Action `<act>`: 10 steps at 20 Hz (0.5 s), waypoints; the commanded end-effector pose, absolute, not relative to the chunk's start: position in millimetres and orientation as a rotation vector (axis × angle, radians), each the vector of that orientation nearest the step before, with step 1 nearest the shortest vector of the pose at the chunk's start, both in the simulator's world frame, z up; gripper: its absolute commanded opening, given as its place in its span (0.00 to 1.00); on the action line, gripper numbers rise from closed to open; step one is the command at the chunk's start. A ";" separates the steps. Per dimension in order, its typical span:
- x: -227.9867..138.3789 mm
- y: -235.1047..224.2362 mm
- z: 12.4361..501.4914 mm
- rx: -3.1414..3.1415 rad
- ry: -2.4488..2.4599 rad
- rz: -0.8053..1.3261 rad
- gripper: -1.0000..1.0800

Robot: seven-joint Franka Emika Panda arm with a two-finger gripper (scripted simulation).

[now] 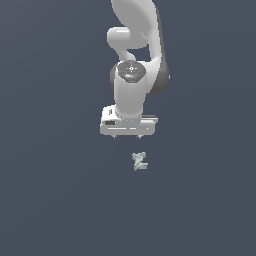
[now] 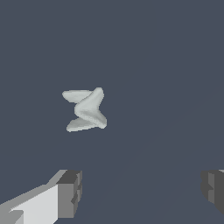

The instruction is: Pick up the object and move it to a goal position.

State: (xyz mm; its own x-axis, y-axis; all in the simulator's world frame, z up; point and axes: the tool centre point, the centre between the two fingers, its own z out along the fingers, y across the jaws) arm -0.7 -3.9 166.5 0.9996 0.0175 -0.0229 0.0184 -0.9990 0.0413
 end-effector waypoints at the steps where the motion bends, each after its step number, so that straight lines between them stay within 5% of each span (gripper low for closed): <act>1: -0.1 -4.1 165.7 3.100 0.028 -0.035 0.96; 10: 17.5 15.1 142.1 3.111 0.086 -0.023 0.96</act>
State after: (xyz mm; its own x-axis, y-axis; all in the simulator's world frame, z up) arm 13.7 10.2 148.2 0.9988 0.0459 -0.0167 0.0464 -0.9984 0.0324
